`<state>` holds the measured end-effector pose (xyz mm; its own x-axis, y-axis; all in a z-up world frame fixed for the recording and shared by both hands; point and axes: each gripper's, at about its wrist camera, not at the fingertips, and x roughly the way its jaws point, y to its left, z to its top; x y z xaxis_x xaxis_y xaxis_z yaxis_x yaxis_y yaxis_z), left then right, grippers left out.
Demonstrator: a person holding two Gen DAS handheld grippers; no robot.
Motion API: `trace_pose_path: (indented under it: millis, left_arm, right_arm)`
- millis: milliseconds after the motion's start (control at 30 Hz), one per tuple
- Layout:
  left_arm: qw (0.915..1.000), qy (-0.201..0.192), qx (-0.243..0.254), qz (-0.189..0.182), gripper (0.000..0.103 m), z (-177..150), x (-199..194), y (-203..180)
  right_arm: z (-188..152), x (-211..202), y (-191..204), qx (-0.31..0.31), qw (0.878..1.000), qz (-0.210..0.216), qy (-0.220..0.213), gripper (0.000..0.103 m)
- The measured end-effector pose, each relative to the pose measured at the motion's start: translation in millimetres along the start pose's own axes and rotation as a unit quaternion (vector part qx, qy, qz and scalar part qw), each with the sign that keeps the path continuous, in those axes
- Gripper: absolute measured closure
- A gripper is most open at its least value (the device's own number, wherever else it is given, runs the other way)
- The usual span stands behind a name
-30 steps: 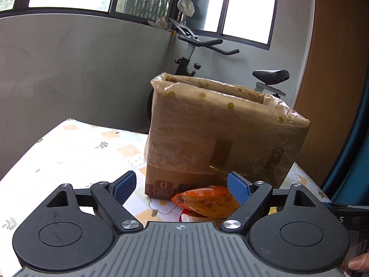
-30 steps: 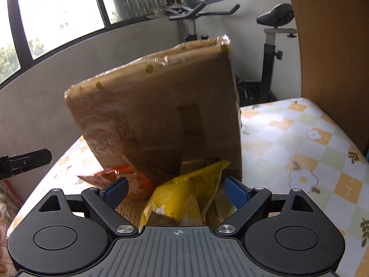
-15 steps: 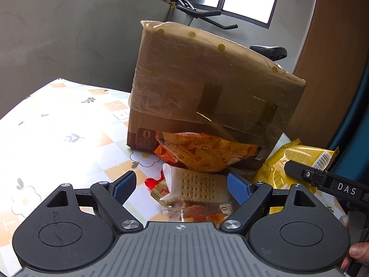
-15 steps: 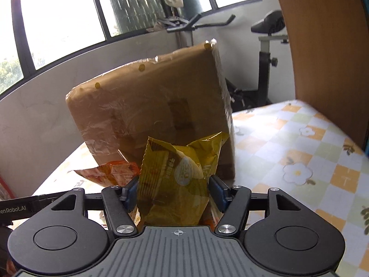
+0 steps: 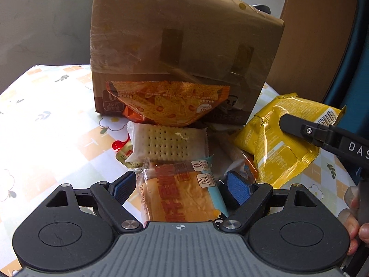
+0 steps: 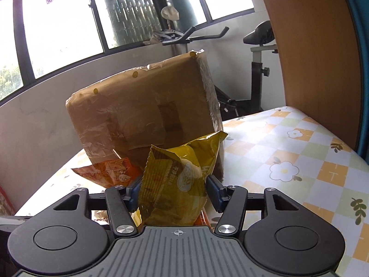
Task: Organize snacks
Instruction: 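Lower the left tool onto the wrapped bread while the right tool grasps the yellow chip bag, then lift the wrapped bread with the left tool while the right tool lifts the yellow chip bag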
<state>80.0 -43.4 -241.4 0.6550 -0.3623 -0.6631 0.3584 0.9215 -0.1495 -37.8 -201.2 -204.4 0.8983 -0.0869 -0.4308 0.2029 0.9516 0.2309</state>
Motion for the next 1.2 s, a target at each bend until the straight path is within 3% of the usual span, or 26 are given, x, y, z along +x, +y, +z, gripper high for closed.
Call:
trace_pose_path:
  millis: [200,433,900,1200]
  left_arm:
    - [0.9998,0.016,0.007,0.0,0.013,-7.1,11.9,-2.4]
    - [0.9993,0.015,-0.029,-0.016,0.025,-14.4,12.9,16.1]
    - [0.9959,-0.006,-0.062,0.066,0.026,-16.1,-6.3,54.4]
    - [0.9956,0.002,-0.074,0.058,0.023,-15.1,0.9,59.7]
  right_arm:
    - [-2.7,4.4,2.8,0.001,1.0,0.003,0.004,0.05]
    - [-4.7,9.8,6.8,-0.003,1.0,0.005,0.013,0.05]
    - [-7.5,9.8,15.9,-0.026,0.999,0.003,0.019,0.05]
    - [-7.3,10.7,16.3,-0.029,0.999,0.005,0.021,0.05]
